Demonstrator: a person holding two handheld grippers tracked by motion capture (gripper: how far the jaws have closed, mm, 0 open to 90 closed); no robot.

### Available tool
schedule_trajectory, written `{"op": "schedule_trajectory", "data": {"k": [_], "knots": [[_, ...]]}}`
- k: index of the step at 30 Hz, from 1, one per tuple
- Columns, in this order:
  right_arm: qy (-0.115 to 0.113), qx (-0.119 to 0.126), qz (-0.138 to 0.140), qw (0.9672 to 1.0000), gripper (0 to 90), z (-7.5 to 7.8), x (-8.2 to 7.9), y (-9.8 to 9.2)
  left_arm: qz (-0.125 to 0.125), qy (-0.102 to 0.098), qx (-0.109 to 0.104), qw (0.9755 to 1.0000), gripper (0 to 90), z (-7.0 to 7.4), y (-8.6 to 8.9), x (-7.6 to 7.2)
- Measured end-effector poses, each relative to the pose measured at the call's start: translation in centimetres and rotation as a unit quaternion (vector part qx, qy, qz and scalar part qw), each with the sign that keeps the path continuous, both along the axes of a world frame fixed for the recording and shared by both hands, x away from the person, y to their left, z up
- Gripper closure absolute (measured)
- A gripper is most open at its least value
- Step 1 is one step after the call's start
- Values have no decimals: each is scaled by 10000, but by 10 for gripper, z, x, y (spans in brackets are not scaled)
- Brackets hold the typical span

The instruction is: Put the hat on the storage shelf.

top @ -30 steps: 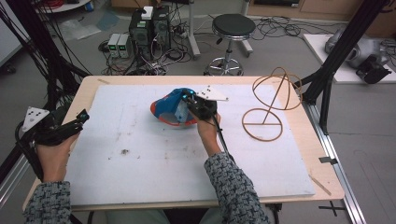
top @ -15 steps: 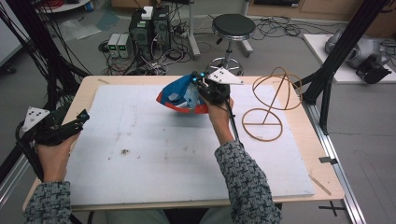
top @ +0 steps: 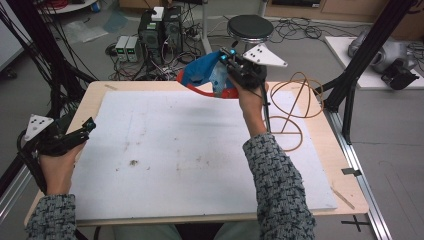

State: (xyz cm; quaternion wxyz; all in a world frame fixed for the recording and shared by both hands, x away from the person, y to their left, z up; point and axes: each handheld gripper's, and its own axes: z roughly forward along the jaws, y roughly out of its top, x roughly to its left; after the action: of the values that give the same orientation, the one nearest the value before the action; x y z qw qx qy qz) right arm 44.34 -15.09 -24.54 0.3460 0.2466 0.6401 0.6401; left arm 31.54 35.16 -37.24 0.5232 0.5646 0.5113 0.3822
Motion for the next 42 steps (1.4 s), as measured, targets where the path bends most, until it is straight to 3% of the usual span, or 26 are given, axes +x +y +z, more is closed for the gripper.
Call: {"op": "schedule_trajectory", "data": {"k": [5,11,26,42], "knots": [[-212,79,-97,9997,881,21,1,-18,4,2,-2,10000,164,0,1,0],[-433,0,-267,9987,881,41,-3,-34,8,8,-9,10000,164,-1,0,0],[-784,115,-676,9946,881,79,-6,-84,23,33,1,10000,164,-2,1,1],[-793,186,-1095,9906,880,90,-8,-134,5,38,19,10000,164,-2,1,1]]}}
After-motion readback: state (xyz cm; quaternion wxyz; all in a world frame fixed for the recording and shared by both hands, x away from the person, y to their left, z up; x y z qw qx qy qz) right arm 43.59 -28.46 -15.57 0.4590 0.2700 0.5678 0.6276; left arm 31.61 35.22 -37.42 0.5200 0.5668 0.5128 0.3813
